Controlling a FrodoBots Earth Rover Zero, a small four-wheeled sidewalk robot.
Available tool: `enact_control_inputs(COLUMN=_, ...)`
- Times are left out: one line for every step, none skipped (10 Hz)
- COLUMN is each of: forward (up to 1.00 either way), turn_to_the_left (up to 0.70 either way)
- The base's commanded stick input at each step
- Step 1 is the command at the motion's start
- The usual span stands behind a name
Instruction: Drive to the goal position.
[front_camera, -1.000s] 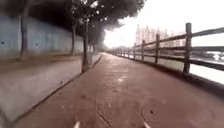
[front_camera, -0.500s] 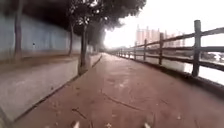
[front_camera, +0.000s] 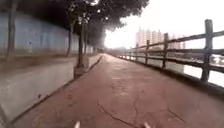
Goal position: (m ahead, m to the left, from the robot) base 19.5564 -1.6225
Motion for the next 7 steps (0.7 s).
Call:
enact_control_inputs(forward=0.7, turn_to_the_left=0.0)
enact_control_inputs(forward=0.7, turn_to_the_left=0.0)
enact_control_inputs(forward=0.7, turn_to_the_left=0.0)
enact_control_inputs(forward=0.7, turn_to_the_left=0.0)
enact_control_inputs(forward=0.7, turn_to_the_left=0.0)
enact_control_inputs(forward=0.7, turn_to_the_left=0.0)
enact_control_inputs(forward=0.7, turn_to_the_left=0.0)
